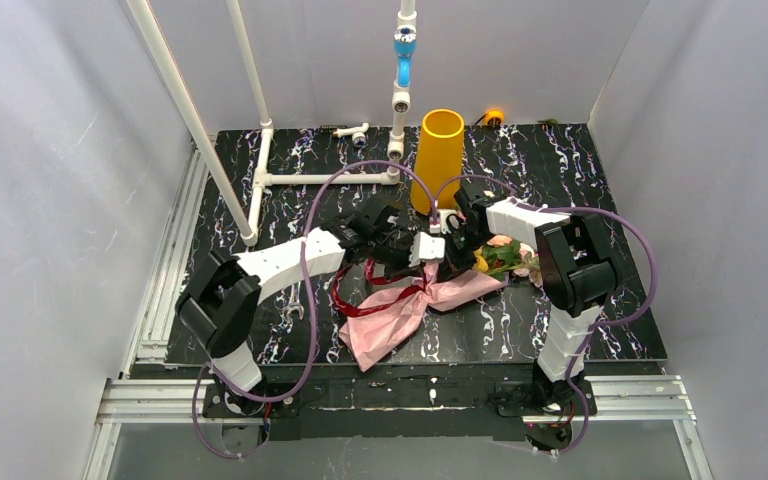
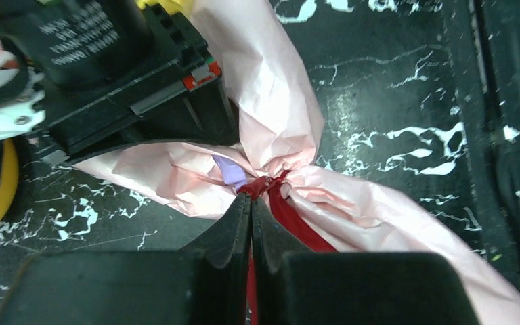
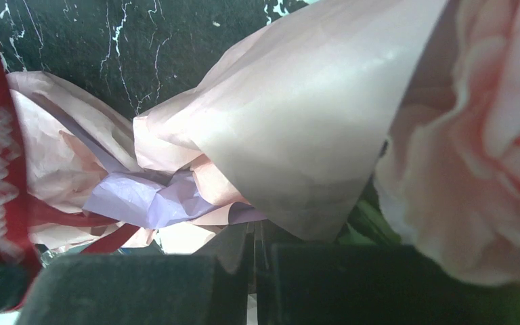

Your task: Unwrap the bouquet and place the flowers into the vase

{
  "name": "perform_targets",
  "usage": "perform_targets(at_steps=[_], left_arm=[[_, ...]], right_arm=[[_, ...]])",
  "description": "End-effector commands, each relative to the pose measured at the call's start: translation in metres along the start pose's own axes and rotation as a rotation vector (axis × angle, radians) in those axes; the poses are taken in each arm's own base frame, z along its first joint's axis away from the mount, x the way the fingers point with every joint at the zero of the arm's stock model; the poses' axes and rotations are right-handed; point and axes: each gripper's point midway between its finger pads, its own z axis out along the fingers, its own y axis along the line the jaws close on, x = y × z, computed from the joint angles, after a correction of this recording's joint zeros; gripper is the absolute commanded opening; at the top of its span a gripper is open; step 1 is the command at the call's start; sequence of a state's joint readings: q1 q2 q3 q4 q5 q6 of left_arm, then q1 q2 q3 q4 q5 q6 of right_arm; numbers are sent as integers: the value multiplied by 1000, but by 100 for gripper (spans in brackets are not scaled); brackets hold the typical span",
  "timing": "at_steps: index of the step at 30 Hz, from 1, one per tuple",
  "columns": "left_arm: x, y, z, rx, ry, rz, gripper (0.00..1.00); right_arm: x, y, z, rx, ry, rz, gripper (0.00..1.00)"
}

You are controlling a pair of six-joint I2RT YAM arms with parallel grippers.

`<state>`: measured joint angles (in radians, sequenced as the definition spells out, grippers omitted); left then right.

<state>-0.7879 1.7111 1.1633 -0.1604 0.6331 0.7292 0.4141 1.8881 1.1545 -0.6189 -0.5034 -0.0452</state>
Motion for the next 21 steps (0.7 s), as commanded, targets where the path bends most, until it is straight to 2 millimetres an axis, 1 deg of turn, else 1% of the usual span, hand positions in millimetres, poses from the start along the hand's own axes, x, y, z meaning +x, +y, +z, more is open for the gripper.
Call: perform_targets(at_steps=[1,4,10,11,12,14,16,17,18,21], left_arm=[[-76,9,-44,-75,-184,33,0],[-69,14,-50,-111,-180,-22,0],[-36,54,-68,-265,-153,-208,0],[-32,58,-70,-272,-147,-230,0],[-30,57,-70,-264,-142,-235,0],[-33,43,-71,-185,-143,-158,0],[-40,27,-72,-116,-159,-91,34],[-44,23,-74,-110,-167,-74,46],[-46,18,-74,-101,-167,-61,53],[-40,1,-73,-62,-137,-46,55]], right_arm=[[52,-50,32,184,164,32,1],[53,-51,32,189,165,34,1],[53,-51,32,191,163,36,1],[53,-51,32,190,163,37,1],[53,-51,32,190,163,38,1],[53,-50,32,187,161,39,1],[52,-49,32,182,158,42,1],[52,-48,32,176,157,42,1],[51,-47,32,174,154,42,1],[50,-46,32,169,152,44,1]])
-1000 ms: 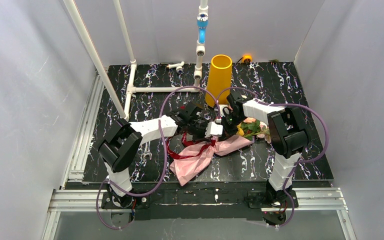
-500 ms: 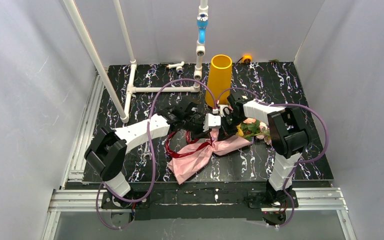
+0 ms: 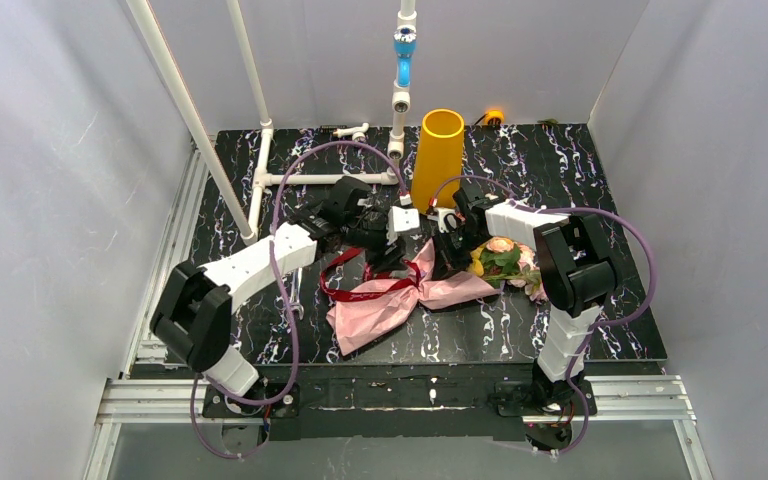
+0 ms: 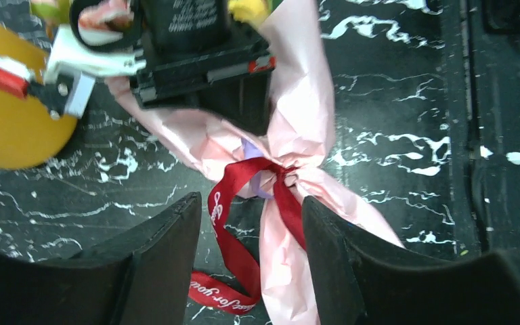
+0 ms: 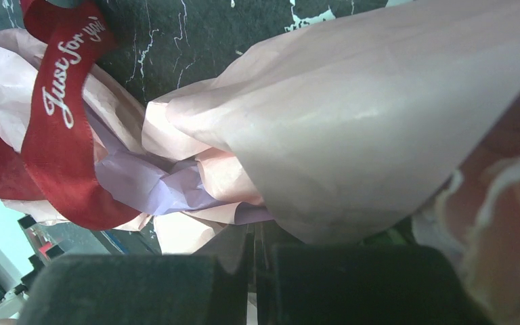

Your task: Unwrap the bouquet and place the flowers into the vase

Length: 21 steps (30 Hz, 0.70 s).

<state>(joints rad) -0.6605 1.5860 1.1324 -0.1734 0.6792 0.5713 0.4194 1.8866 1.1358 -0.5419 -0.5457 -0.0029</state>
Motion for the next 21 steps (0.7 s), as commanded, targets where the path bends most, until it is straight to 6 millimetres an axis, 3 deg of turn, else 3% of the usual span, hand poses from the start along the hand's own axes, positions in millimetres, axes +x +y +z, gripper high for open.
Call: perform_targets(at_steps=[1,6,9,12,21], left_arm=[[-25,-28,-19,67,-53,117,55],[-3,-47,-24,115,12,52,54],[11,-55,-22,147,61,-32,60],[29,-52,-17,122,137,-128,62],[67,-45,-10,100,281,-179,50]], right_arm=[[61,-55,22,215,199,38,1],[61,-55,21,215,199,38,1],[60,-56,22,215,200,43,1],[59,-56,23,216,202,46,1],[62,-58,23,225,207,59,1]])
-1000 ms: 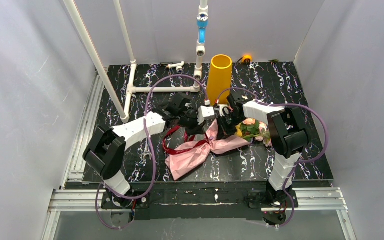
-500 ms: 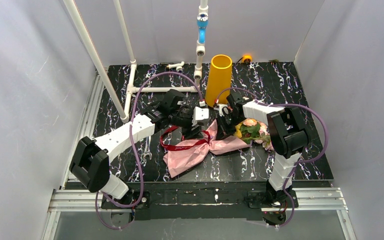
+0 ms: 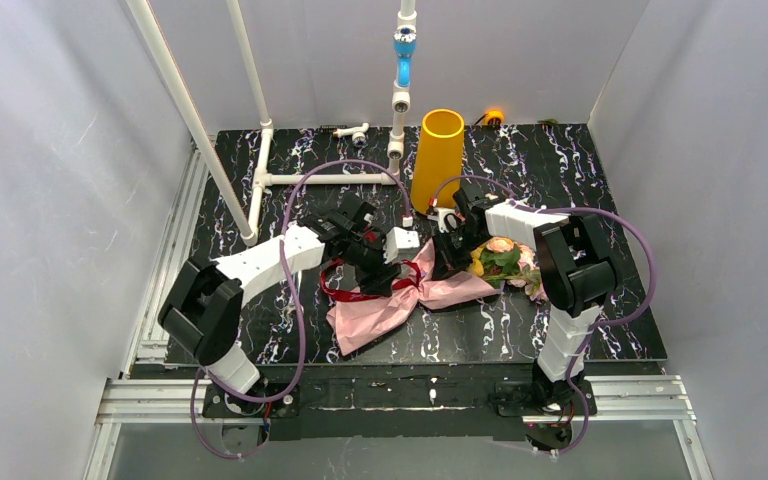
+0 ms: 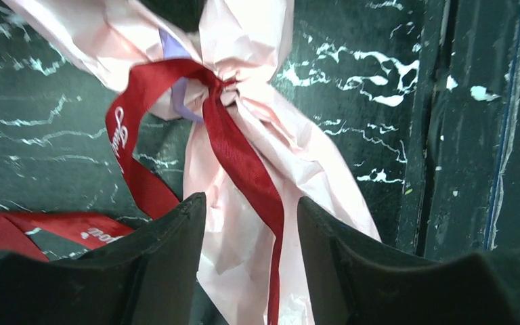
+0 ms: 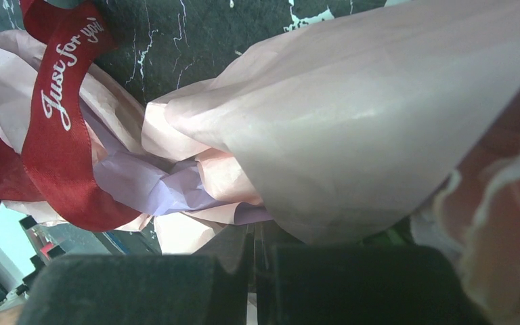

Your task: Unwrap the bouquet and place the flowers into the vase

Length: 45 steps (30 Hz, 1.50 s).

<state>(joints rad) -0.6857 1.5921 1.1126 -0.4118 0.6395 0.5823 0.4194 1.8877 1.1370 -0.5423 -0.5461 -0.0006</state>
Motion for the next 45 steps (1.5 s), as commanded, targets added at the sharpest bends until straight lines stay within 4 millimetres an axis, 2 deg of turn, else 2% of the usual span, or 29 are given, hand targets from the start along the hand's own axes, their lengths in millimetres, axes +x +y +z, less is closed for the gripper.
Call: perform_targets(at_steps=[1,4,5,7,8,15,19,22,23,24,25,26,28,29,31,34,37,39,43,45], left_arm=[[19,1,1,-8,89,-50,48],[19,4,2,-7,102,-52,40],[18,5,1,-5,110,-52,33],[13,8,-4,-10,122,-58,4],[3,12,-9,-27,105,-74,0],[-57,57,-58,-214,-170,-166,0],[-62,80,-67,-294,-220,-222,0],[-49,88,-60,-304,-165,-238,0],[-48,90,-60,-315,-156,-236,15],[-49,90,-62,-317,-156,-214,36],[-51,87,-63,-308,-165,-170,51],[-56,83,-63,-311,-177,-98,59],[-67,72,-61,-317,-202,66,62],[-72,64,-58,-306,-210,130,61],[-79,49,-47,-269,-209,211,54],[-83,28,-20,-190,-188,273,31],[-82,18,2,-156,-168,315,20],[-76,17,15,-156,-134,337,19],[-58,27,26,-189,-69,303,21],[-44,38,24,-229,-26,225,9]], right_arm=[[63,-58,23,228,209,59,1],[66,-61,25,239,220,64,1],[67,-63,25,247,225,65,1],[68,-67,25,264,233,68,1],[68,-69,25,277,236,66,1],[74,-76,26,314,266,77,1],[76,-76,28,313,278,78,1],[76,-74,28,302,278,76,1],[76,-74,28,300,275,75,1],[75,-73,28,299,271,73,1],[75,-72,28,296,268,74,1],[75,-72,28,293,265,72,1],[75,-70,28,289,262,73,1],[74,-70,28,288,261,73,1],[73,-69,29,283,258,74,1],[73,-67,29,273,260,74,1],[74,-66,29,268,260,75,1],[73,-66,29,264,259,75,1],[72,-62,29,250,255,74,1],[72,-61,28,246,252,74,1]])
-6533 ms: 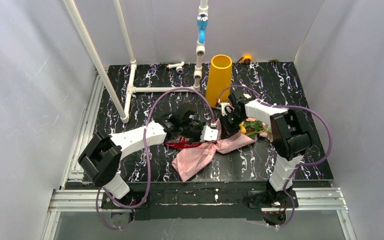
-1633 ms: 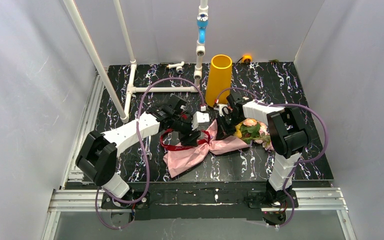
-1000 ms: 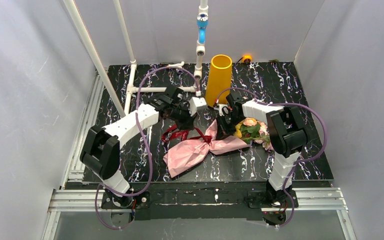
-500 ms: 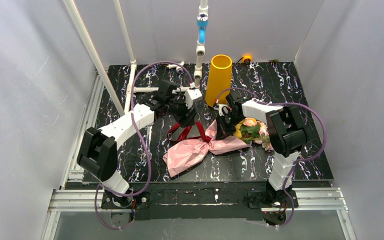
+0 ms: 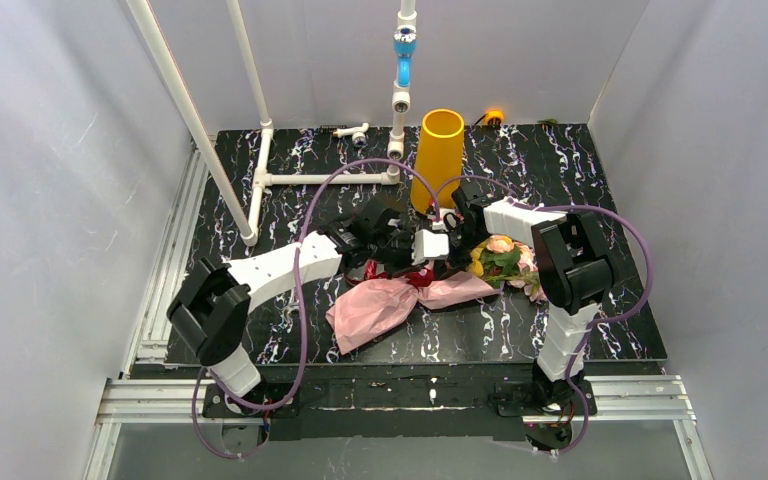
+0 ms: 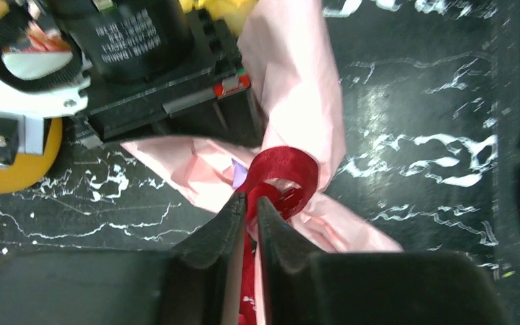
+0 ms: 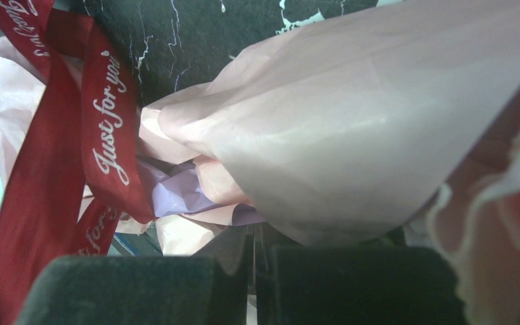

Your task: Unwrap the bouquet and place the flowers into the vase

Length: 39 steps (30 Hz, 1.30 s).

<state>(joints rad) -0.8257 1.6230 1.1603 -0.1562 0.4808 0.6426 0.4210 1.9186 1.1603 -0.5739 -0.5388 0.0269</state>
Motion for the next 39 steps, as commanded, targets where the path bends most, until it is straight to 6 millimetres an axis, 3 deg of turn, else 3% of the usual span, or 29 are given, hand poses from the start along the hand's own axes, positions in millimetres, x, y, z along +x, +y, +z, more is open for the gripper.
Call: perform_targets(at_steps=[1,8,11,14,15,17,18,19,23,26,29,34,39], left_arm=[[39,17,-6,-79,109,-131,3],[133,77,-70,-344,243,-470,0],[154,71,-82,-312,287,-480,0],[160,42,-81,-134,325,-432,0],[156,44,-84,-122,317,-459,6],[136,57,-96,-84,212,-532,55],[119,68,-101,-87,144,-528,70],[103,76,-104,-95,84,-499,72],[43,79,-101,-71,-100,-341,64],[26,60,-74,0,-86,-242,56],[23,39,-44,79,-63,-165,52],[24,24,-10,145,-33,-98,49],[45,14,11,165,47,-69,49]], right_arm=[[64,-62,27,245,212,26,1],[66,-58,25,231,200,29,1],[67,-57,26,224,201,33,1],[68,-56,26,217,201,35,1],[68,-55,26,214,201,36,1],[67,-55,27,212,199,35,1],[67,-55,27,210,198,36,1],[67,-55,27,211,197,36,1],[69,-53,27,204,197,38,1],[69,-53,28,201,199,39,1],[69,-52,28,196,199,41,1],[70,-52,28,192,196,42,1],[70,-51,30,181,202,48,1]])
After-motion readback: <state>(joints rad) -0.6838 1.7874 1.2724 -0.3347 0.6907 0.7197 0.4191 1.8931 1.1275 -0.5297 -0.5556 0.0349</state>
